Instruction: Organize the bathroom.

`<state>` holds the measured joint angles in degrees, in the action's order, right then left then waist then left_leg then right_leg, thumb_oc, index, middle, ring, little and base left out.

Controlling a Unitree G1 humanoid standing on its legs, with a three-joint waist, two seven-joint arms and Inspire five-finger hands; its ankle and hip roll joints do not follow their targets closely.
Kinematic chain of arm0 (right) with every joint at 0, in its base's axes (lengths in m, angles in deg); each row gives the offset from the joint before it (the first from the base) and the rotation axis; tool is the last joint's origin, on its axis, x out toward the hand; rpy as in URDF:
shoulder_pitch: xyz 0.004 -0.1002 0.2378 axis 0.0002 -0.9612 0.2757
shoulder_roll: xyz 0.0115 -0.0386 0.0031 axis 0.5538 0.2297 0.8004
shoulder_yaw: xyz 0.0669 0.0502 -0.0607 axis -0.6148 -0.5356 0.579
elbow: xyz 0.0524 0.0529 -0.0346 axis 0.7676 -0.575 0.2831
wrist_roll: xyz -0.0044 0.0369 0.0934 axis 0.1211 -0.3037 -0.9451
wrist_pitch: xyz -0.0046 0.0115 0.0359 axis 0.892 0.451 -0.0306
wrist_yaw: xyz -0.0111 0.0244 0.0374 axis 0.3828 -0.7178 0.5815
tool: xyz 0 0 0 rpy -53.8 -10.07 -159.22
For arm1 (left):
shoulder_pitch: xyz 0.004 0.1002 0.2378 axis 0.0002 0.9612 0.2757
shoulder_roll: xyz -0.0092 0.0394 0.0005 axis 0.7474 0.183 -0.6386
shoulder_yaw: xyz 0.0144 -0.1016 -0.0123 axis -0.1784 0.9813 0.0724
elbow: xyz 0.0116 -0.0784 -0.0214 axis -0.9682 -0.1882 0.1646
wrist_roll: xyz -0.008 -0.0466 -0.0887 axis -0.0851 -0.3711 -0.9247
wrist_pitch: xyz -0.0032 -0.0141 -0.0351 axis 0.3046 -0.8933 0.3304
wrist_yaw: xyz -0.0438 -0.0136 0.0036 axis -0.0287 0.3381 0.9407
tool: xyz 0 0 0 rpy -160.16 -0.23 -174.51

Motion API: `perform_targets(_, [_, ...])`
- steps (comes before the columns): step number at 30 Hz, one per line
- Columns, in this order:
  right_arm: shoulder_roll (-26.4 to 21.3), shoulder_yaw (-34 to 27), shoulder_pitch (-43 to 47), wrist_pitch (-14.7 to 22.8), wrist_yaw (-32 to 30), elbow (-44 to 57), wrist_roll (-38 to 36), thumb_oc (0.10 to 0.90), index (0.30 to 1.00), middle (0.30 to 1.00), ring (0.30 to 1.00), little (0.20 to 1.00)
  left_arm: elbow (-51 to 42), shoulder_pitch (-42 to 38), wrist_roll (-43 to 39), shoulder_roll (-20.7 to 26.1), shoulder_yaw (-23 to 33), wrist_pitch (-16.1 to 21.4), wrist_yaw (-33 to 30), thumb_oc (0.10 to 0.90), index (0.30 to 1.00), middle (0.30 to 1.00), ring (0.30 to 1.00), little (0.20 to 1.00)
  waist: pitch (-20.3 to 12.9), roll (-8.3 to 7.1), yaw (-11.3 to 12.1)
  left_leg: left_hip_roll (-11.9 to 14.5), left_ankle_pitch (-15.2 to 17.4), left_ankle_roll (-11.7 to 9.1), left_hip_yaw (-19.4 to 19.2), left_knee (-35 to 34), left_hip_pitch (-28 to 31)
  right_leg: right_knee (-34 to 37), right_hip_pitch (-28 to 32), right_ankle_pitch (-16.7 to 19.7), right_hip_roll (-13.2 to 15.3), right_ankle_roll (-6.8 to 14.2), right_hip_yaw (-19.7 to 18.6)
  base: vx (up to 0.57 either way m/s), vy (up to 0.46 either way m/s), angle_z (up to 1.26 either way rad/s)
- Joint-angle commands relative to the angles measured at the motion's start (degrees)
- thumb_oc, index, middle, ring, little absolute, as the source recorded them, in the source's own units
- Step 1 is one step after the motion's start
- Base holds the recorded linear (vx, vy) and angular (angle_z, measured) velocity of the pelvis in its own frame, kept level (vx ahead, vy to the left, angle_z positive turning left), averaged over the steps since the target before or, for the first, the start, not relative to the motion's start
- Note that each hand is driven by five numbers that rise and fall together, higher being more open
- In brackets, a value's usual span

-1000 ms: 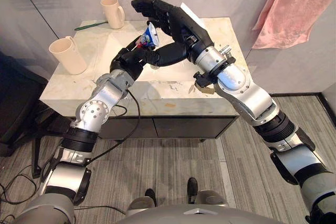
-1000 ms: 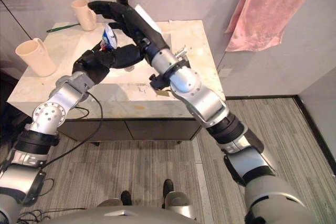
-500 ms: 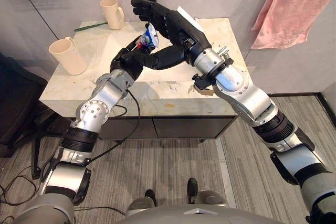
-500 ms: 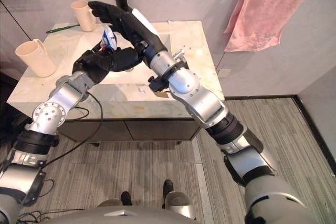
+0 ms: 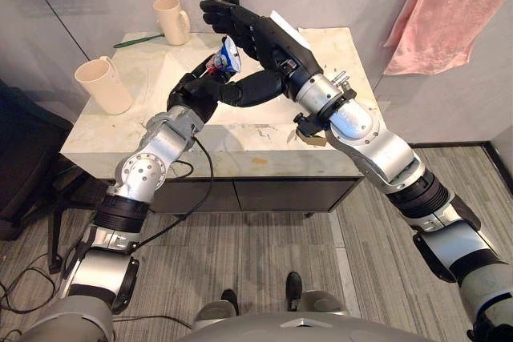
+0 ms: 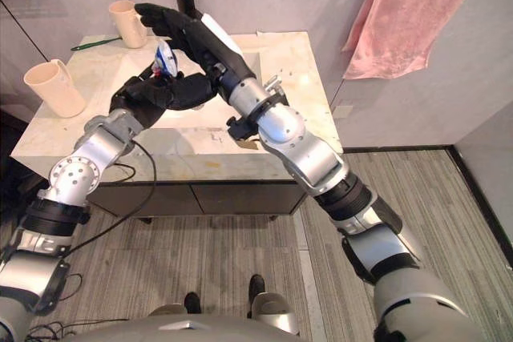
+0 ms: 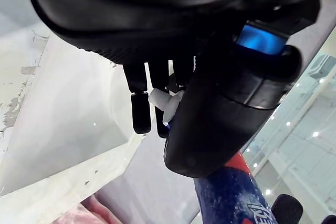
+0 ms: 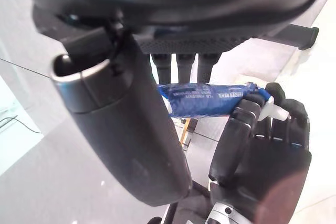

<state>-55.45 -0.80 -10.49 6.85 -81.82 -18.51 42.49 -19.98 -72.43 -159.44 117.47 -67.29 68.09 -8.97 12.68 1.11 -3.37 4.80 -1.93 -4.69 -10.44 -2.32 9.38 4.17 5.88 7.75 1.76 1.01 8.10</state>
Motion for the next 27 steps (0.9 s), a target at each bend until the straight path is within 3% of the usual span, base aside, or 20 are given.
perform_targets(1, [1.7,-2.6,3.6,4.8,-0.5,0.9,2.8,0.800,0.900,0.900,0.900,0.900,-3.7,-0.9,0.4,3.1,5.6,7.3,3.7,0.400,0.300,0.300,0.300,0.300,-7.0,0.60,-0.1,4.5,1.9,0.4,-2.1,4.3,-3.1,-3.2,-1.1,-11.1,1.1,3.1,-3.7,0.00,0.000,0.00])
perform_targets(20, [1.0,-3.3,3.1,5.3,-0.6,0.1,3.7,0.800,0.900,0.900,0.900,0.900,-5.1,0.7,-0.3,3.9,6.8,6.8,4.8,0.400,0.300,0.300,0.300,0.300,-6.7,1.13,0.3,4.4,2.0,0.3,-2.0,4.6,-3.3,-3.5,-1.3,-11.3,1.5,3.1,-3.3,0.00,0.003,0.02])
perform_targets(21, [0.9,-3.2,3.1,5.1,-0.4,0.2,3.2,0.565,0.547,0.547,0.547,0.547,-5.2,0.7,-0.5,4.1,6.8,6.7,4.7,0.400,0.300,0.300,0.300,0.300,-6.7,1.12,0.3,4.4,2.0,0.3,-2.0,4.6,-3.3,-3.5,-1.3,-11.3,1.5,3.1,-3.4,0.00,0.000,0.00])
perform_targets(22, [0.9,-3.2,3.1,5.1,-0.4,0.2,3.2,0.565,0.547,0.547,0.547,0.547,-5.2,0.7,-0.5,4.1,6.8,6.7,4.7,0.400,0.300,0.300,0.300,0.300,-6.7,1.12,0.3,4.4,2.0,0.3,-2.0,4.6,-3.3,-3.5,-1.3,-11.3,1.5,3.1,-3.4,0.00,0.000,0.00])
perform_targets(23, [0.9,-3.1,3.1,5.3,-0.5,-0.1,2.9,0.400,0.300,0.300,0.300,0.300,-5.0,0.5,-0.6,4.2,6.8,6.7,4.8,0.400,0.300,0.300,0.300,0.300,-6.6,1.10,0.3,4.4,2.0,0.3,-1.9,4.6,-3.3,-3.5,-1.2,-11.3,1.5,3.1,-3.3,0.00,0.000,0.00])
perform_targets(27, [1.1,-3.0,3.1,5.0,-0.4,0.0,2.8,0.400,0.300,0.300,0.300,0.300,-5.2,0.5,-0.7,4.1,6.8,6.6,4.5,0.400,0.300,0.300,0.300,0.300,-6.6,1.03,0.4,4.5,2.0,0.3,-1.9,4.8,-3.3,-3.5,-1.1,-11.3,1.5,3.0,-3.3,0.00,0.000,0.00])
